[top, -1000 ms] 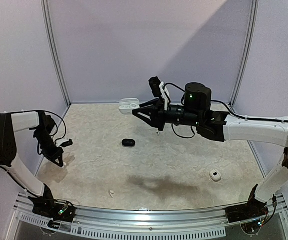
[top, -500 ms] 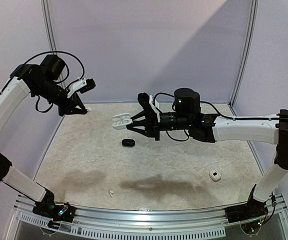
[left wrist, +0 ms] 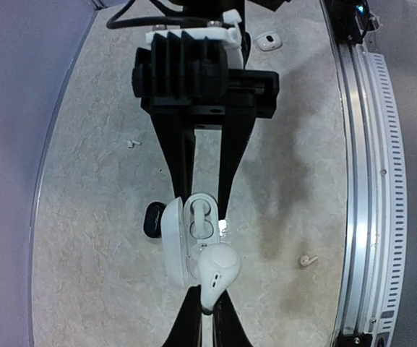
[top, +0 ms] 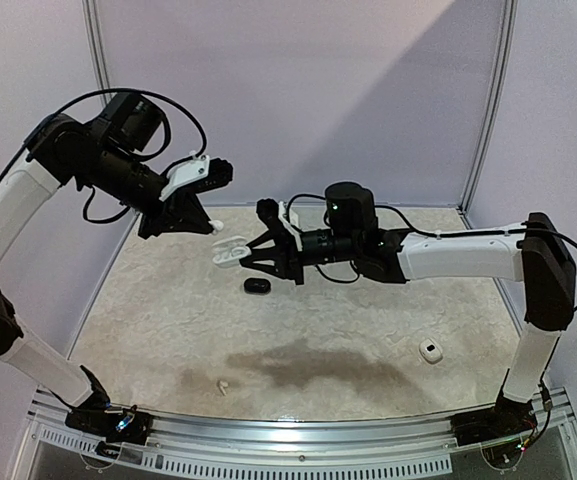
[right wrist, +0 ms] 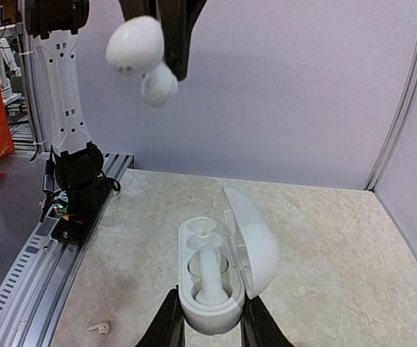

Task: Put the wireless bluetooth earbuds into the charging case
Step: Insert the left earbud into the left side groove of the charging case.

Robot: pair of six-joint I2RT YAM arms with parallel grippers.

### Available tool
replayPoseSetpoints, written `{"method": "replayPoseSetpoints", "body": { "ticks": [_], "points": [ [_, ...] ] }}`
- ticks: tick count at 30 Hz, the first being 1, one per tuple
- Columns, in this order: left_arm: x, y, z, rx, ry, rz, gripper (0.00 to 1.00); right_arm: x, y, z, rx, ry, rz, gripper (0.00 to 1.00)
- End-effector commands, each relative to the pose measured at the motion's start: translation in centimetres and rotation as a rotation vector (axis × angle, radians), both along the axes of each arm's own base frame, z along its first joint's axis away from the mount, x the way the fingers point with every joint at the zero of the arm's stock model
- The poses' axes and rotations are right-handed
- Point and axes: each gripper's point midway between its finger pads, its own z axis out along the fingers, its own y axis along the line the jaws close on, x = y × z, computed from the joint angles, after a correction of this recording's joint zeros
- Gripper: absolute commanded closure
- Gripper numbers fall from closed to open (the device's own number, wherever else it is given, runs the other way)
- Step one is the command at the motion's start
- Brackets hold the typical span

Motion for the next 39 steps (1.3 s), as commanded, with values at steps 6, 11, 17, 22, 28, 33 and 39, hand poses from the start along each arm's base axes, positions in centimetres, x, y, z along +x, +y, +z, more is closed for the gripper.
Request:
{"method": "replayPoseSetpoints", "body": {
  "ticks": [6, 11, 17, 22, 28, 33, 39],
  "points": [
    [-5.1, 5.0, -7.1, 0.340, 0.271, 0.008, 1.00, -0.7, 0.5, 2.5, 0.041, -0.058, 0.030, 1.00],
    [-3.9, 5.1, -7.6, 0.362, 0.252, 0.059, 1.00, -0.9, 0.6, 2.6, 0.040, -0.069, 0.036, 1.00],
    [-3.1, 5.0, -8.0, 0.378, 0.241, 0.094, 1.00, -1.1, 0.8, 2.5, 0.035, -0.083, 0.039, 1.00],
    [-3.0, 5.0, -7.9, 0.383, 0.235, 0.083, 1.00, -1.3, 1.0, 2.6, 0.032, -0.096, 0.045, 1.00],
    [-3.7, 5.4, -8.6, 0.403, 0.267, 0.069, 1.00, -1.2, 0.9, 2.8, 0.038, -0.096, 0.039, 1.00],
    [-3.5, 5.3, -8.9, 0.424, 0.259, 0.068, 1.00, -1.2, 1.0, 3.3, 0.050, -0.106, 0.040, 1.00],
    [-2.7, 4.8, -9.0, 0.448, 0.199, 0.081, 1.00, -1.2, 1.3, 3.4, 0.054, -0.110, 0.043, 1.00]
  ]
}}
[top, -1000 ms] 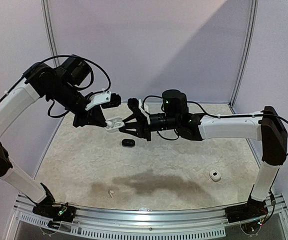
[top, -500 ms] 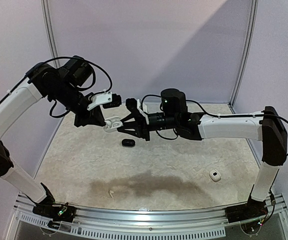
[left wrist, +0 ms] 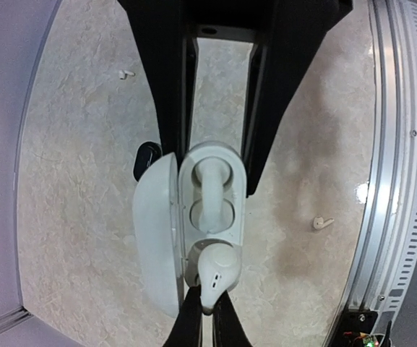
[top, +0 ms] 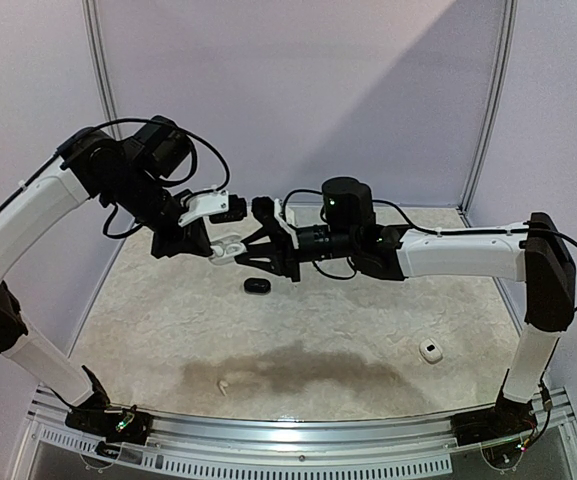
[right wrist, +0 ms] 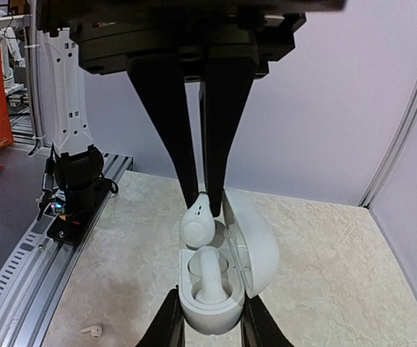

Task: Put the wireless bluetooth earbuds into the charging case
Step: Insert the left earbud into the left side groove of the charging case, then place the charging case with the earbuds at the center of the board.

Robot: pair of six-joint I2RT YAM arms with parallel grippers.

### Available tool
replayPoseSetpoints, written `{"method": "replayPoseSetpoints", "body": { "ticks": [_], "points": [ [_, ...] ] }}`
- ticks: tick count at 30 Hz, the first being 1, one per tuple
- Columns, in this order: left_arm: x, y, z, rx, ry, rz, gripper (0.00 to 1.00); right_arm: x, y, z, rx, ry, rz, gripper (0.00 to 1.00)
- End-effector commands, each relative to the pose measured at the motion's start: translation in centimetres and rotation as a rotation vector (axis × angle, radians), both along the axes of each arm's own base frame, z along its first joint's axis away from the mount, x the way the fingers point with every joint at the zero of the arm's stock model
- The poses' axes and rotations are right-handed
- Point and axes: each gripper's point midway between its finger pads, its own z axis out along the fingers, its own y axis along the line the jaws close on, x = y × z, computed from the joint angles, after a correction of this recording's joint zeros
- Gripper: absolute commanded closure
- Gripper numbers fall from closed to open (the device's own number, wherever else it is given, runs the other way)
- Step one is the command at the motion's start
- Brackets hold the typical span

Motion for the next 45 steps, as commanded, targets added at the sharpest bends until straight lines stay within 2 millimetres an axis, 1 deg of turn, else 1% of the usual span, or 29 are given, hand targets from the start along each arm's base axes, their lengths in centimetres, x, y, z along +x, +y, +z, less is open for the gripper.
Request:
{"method": "replayPoseSetpoints", "body": {
  "ticks": [1, 6, 10, 12, 15, 18, 20, 23, 25, 27, 29, 31, 32, 35, 37, 38, 39, 40, 41, 42, 43, 44, 45],
  "points": [
    [-3.9, 3.6, -2.9, 0.224, 0.160, -0.003, 0.97, -0.5, 0.6, 2.0, 0.040, -0.038, 0.020, 1.00],
    [-3.5, 3.8, -3.1, 0.239, 0.141, 0.009, 0.85, -0.5, 0.6, 1.9, 0.037, -0.031, 0.019, 1.00],
    [-3.1, 3.5, -2.8, 0.224, 0.133, 0.022, 0.69, -0.5, 0.6, 1.9, 0.040, -0.033, 0.019, 1.00],
    [-3.1, 3.3, -2.6, 0.215, 0.130, 0.021, 0.64, -0.5, 0.6, 2.0, 0.040, -0.034, 0.020, 1.00],
    [-3.1, 3.1, -2.0, 0.194, 0.122, 0.019, 0.63, -0.4, 0.6, 1.8, 0.036, -0.031, 0.018, 1.00],
    [-3.1, 3.1, -0.9, 0.173, 0.101, 0.007, 0.62, -0.3, 0.6, 1.4, 0.025, -0.021, 0.009, 1.00],
    [-3.5, 3.1, 0.1, 0.154, 0.088, -0.018, 0.61, -0.2, 0.5, 1.0, 0.015, -0.008, 0.000, 1.00],
    [-5.2, 2.8, 1.7, 0.094, 0.116, -0.086, 0.56, 0.2, 0.2, 0.5, 0.004, 0.012, -0.019, 1.00],
    [-6.5, 2.6, 2.7, 0.047, 0.145, -0.133, 0.56, 0.4, 0.0, 0.5, 0.006, 0.017, -0.027, 1.00],
    [-7.0, 2.2, 4.0, -0.018, 0.162, -0.145, 0.56, 0.4, -0.2, 0.7, 0.003, 0.019, -0.034, 1.00],
    [-6.1, 1.9, 5.4, -0.096, 0.169, -0.103, 0.56, 0.2, -0.3, 0.8, 0.000, 0.013, -0.031, 1.00],
    [-3.9, 2.3, 6.0, -0.151, 0.170, -0.011, 0.57, -0.1, -0.4, 1.1, 0.001, 0.011, -0.023, 1.00],
    [-2.8, 2.7, 5.8, -0.161, 0.172, 0.029, 0.58, -0.2, -0.6, 1.3, 0.003, 0.009, -0.021, 1.00],
    [0.6, 4.1, 4.3, -0.162, 0.189, 0.183, 0.59, -0.2, -0.9, 1.9, 0.013, 0.007, -0.035, 1.00],
    [2.7, 5.1, 3.6, -0.188, 0.197, 0.296, 0.59, 0.9, -1.2, 2.6, 0.023, 0.038, -0.093, 1.00],
    [3.8, 5.7, 3.2, -0.211, 0.205, 0.364, 0.56, 1.8, -1.6, 2.9, 0.025, 0.095, -0.134, 1.00],
    [4.7, 6.4, 2.9, -0.234, 0.213, 0.428, 0.51, 2.9, -2.0, 2.9, 0.020, 0.157, -0.181, 1.00],
    [5.8, 7.0, 2.6, -0.260, 0.207, 0.488, 0.39, 4.3, -2.5, 2.4, 0.007, 0.209, -0.241, 1.00],
    [6.3, 7.9, 1.9, -0.265, 0.222, 0.552, 0.32, 5.7, -3.2, 1.6, -0.005, 0.319, -0.311, 1.00],
    [7.0, 8.7, 1.3, -0.271, 0.219, 0.610, 0.19, 7.1, -4.1, 0.4, -0.033, 0.389, -0.381, 1.00],
    [7.6, 9.5, 0.8, -0.279, 0.213, 0.663, 0.12, 8.5, -5.1, -0.8, -0.052, 0.470, -0.458, 1.00],
    [7.8, 10.2, 0.1, -0.277, 0.222, 0.703, 0.08, 9.8, -6.4, -2.3, -0.080, 0.580, -0.543, 1.00],
    [7.8, 10.6, -0.5, -0.277, 0.234, 0.732, 0.05, 10.8, -7.8, -4.2, -0.127, 0.663, -0.620, 1.00]
  ]
}}
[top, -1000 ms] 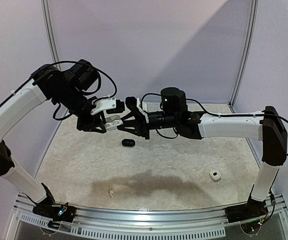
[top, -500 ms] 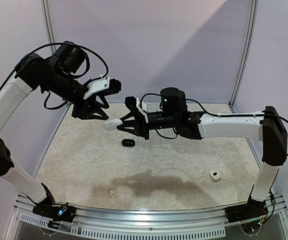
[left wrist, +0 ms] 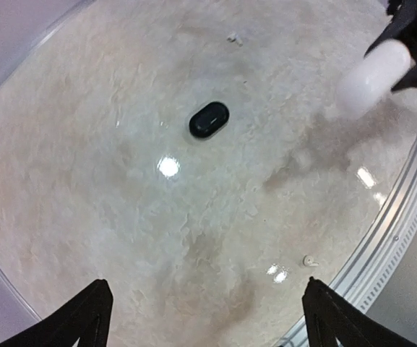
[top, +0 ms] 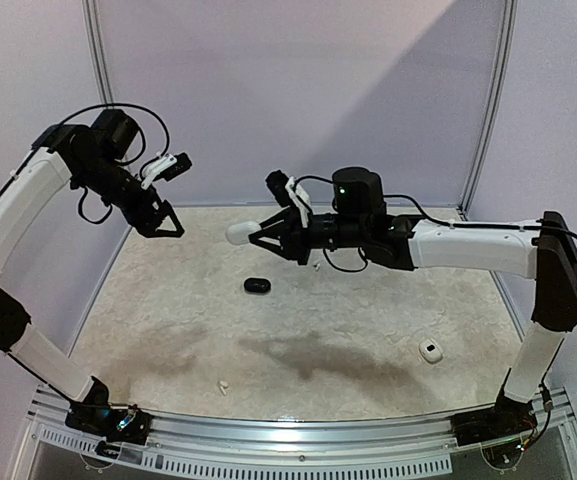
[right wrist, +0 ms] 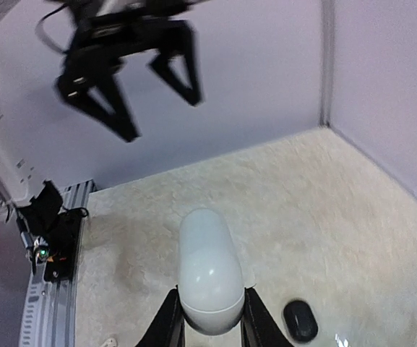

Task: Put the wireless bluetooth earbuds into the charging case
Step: Place the charging case with the earbuds at the center of the board.

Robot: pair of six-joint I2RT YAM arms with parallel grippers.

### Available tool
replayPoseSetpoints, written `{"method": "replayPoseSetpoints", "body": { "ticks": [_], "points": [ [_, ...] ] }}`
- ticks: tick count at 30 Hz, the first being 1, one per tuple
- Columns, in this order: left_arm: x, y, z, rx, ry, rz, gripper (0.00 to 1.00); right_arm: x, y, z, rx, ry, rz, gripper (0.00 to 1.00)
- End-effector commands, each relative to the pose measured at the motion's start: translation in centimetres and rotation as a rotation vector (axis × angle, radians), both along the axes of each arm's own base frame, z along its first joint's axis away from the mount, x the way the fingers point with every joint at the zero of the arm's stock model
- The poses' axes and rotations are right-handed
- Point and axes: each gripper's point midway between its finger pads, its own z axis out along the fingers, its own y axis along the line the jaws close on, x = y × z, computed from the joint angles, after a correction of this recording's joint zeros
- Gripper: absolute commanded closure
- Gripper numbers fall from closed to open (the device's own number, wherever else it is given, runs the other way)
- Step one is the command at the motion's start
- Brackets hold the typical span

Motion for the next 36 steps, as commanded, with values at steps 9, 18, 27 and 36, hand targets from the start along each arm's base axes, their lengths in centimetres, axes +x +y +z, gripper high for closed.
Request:
{"method": "replayPoseSetpoints", "body": {
  "ticks": [9, 18, 27, 36],
  "points": [
    [-1.3, 2.8, -3.7, -0.050, 0.109, 0.222, 0.01, 5.7, -13.8, -20.2, -0.205, 1.157, -0.649, 1.00],
    [-1.6, 2.9, -3.3, -0.053, 0.084, 0.216, 0.01, 5.4, -15.4, -25.2, -0.269, 1.305, -0.702, 0.97],
    [-2.0, 2.7, -2.8, -0.073, 0.074, 0.201, 0.01, 6.4, -19.9, -23.4, -0.475, 1.150, -0.904, 0.01],
    [-1.8, 2.3, -2.2, -0.100, 0.056, 0.190, 0.01, 4.2, -31.6, -15.0, -1.025, 0.733, -1.151, 0.01]
  ]
}}
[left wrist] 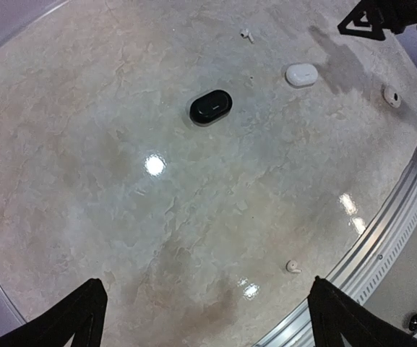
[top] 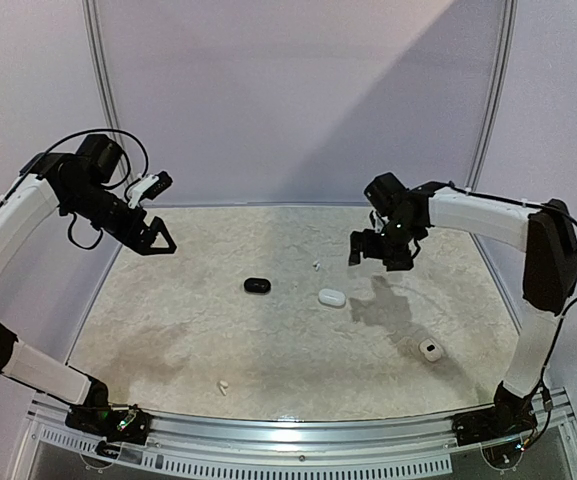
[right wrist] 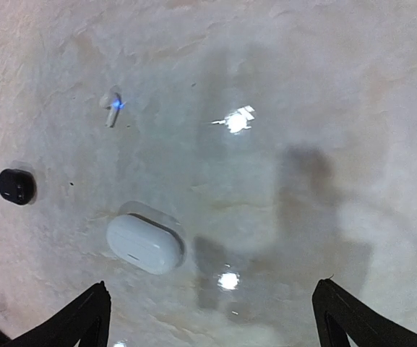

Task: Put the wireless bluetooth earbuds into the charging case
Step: Place the charging case with the earbuds at the center of the board, then pick up the charging case from the center of the board.

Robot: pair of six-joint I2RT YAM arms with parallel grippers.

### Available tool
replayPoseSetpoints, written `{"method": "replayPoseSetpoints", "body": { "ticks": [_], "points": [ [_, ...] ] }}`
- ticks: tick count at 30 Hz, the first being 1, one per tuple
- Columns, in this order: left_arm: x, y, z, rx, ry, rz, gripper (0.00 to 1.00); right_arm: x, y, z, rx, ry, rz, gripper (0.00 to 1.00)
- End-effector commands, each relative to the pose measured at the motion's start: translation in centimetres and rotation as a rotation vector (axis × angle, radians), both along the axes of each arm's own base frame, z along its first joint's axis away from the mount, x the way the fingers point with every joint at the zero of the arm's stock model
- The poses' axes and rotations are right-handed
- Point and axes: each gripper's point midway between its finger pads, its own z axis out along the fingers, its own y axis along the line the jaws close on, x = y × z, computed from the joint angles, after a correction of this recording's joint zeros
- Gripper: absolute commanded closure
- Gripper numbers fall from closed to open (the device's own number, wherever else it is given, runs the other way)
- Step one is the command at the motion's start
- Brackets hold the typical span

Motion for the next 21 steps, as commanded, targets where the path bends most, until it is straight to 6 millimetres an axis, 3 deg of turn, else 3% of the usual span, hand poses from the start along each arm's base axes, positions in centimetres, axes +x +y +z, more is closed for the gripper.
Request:
{"method": "replayPoseSetpoints", "body": {
  "ticks": [1, 4, 7, 11, 14, 18, 21],
  "points": [
    [0.0, -0.2, 0.7, -0.026, -0.031, -0.005, 0.01, -5.9, -11.2, 2.1, -0.560, 0.137, 0.101, 0.01],
    [-0.2, 0.0, 0.6, -0.017, -0.039, -0.009, 0.01, -12.4, -15.0, -0.1, -0.752, 0.461, 0.208, 0.02],
    [-0.4, 0.2, 0.2, -0.001, -0.039, -0.009, 0.01, -17.2, -14.5, -2.6, -0.651, 0.609, 0.273, 0.02],
    [-0.4, 0.2, 0.0, -0.003, -0.038, -0.013, 0.01, -18.4, -11.2, -2.7, -0.377, 0.507, 0.320, 0.02],
    [-0.4, 0.1, 0.1, -0.009, -0.040, -0.016, 0.01, -18.4, -11.7, -3.4, -0.385, 0.471, 0.338, 0.01],
    [-0.4, 0.1, 0.2, -0.010, -0.041, -0.017, 0.01, -19.4, -12.0, -6.3, -0.398, 0.534, 0.381, 0.01],
    [-0.6, 0.2, 0.3, 0.000, -0.045, -0.018, 0.01, -20.1, -12.8, -7.9, -0.423, 0.575, 0.377, 0.07]
  ]
}}
